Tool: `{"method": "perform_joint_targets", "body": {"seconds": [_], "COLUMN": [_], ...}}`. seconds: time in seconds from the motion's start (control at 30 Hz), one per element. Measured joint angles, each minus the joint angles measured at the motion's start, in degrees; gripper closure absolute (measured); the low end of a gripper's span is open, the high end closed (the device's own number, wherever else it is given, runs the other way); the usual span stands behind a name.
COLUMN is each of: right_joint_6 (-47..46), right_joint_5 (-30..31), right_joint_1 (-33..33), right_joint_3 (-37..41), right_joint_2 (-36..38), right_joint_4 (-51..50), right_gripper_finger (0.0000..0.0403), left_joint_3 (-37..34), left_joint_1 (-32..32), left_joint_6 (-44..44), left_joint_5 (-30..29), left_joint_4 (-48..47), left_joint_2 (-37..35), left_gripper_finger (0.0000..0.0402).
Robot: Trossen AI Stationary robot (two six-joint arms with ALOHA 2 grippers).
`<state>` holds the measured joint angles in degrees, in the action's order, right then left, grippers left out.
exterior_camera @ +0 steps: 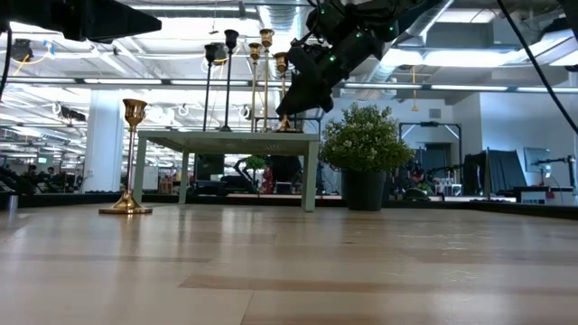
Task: Pick & Place candle stick holders
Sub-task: Put the gold candle holder on the shelf, then put the gold candle holder on the shelf aligned with the gold candle holder
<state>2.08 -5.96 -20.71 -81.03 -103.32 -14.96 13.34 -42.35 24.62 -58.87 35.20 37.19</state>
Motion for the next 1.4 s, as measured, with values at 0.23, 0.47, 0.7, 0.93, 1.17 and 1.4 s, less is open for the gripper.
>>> {"method": "perform_joint_targets", "body": {"seconds": [0.23,0.47,0.7,0.93,1.17,1.4], "right_joint_6": [1.32,1.52,1.52,1.49,3.41,5.34], "right_joint_5": [0.04,0.09,0.09,0.08,1.61,3.23], "right_joint_1": [0.0,-0.39,-0.46,0.27,2.17,5.31], "right_joint_3": [-0.02,-0.09,-0.09,-0.11,-0.11,5.43], "right_joint_2": [-0.01,2.3,8.46,14.31,16.25,16.36], "right_joint_4": [0.18,-2.39,-7.07,-16.93,-26.43,-19.75], "right_gripper_finger": [0.0293,0.0257,0.0241,0.0262,0.0384,0.0401], "left_joint_3": [0.0,0.0,0.0,0.0,0.0,0.0], "left_joint_1": [0.0,0.0,0.0,-0.01,-0.96,-5.74], "left_joint_6": [-0.06,-0.06,-0.06,-0.06,-0.04,-1.04], "left_joint_5": [0.0,0.0,0.0,0.0,-9.89,-16.07], "left_joint_4": [-0.02,-0.02,-0.02,0.0,0.0,0.0], "left_joint_2": [0.0,0.0,-0.02,-0.01,-0.02,-0.02], "left_gripper_finger": [0.0394,0.0394,0.0394,0.0394,0.0394,0.0394]}}
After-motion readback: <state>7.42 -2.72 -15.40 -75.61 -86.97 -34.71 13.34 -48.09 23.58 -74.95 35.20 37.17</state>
